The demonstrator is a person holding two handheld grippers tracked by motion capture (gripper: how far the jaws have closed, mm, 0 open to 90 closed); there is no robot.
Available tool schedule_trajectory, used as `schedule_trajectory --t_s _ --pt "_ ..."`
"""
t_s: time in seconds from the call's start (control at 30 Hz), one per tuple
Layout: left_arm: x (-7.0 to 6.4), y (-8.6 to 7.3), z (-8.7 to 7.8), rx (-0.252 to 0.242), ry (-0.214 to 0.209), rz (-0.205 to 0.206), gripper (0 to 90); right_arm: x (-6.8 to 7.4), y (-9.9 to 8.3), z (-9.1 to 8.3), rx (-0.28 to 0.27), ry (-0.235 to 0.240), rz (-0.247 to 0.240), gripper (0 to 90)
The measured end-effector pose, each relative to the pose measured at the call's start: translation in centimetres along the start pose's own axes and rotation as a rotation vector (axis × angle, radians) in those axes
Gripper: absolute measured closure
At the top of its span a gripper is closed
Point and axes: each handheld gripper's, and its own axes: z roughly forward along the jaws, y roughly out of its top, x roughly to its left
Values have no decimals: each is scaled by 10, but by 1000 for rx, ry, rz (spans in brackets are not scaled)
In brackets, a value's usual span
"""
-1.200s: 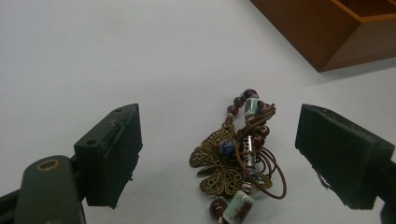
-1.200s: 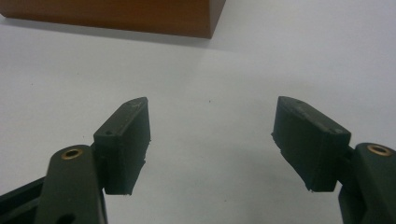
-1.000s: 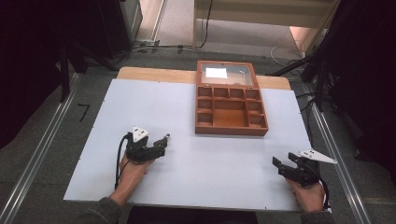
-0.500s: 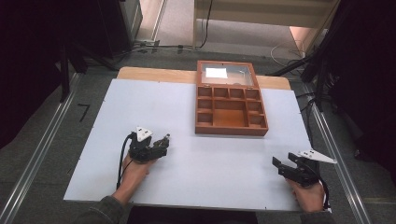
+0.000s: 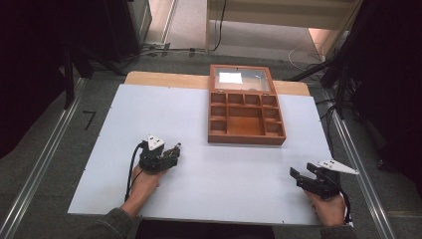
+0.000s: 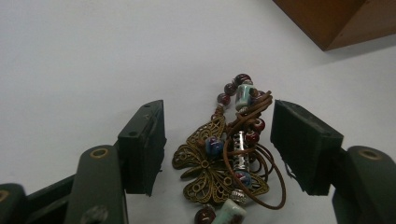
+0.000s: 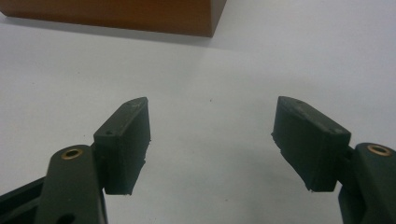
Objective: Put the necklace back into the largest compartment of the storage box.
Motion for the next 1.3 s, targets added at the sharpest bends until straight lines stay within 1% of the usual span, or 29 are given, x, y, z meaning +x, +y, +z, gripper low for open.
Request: schedule_trajectory --t_s 0.07,0.2,0.3,0.33,0.4,0.53,0.6,0.77,0.8,0.83,0.97,1.3 --pt "-1 0 1 5 -2 6 383 0 0 0 0 1 0 257" --pt "-1 0 1 16 -2 14 445 0 0 0 -1 2 -1 257" --pt "-1 0 2 19 -10 11 516 0 0 0 0 1 0 257" --pt "-1 0 2 20 -11 11 527 0 0 0 0 1 0 257" --pt "-1 0 2 23 -17 12 583 0 0 0 -1 1 -3 258" --pt "-1 0 1 15 -21 18 647 0 0 0 -2 1 -3 259" --pt "-1 0 0 10 -24 22 698 0 0 0 -2 1 -2 259" --pt "-3 1 -2 -4 -30 32 772 0 0 0 -2 0 -2 260" --pt "-3 2 -3 -8 -27 40 781 0 0 0 -2 1 -2 260" --pt "-3 2 -3 -9 -29 41 788 0 0 0 -2 0 -2 261" --pt "-2 3 -4 -16 -44 26 795 0 0 0 -3 0 -1 261" --pt "-5 8 -13 -46 -72 14 797 0 0 0 -3 0 -1 262"
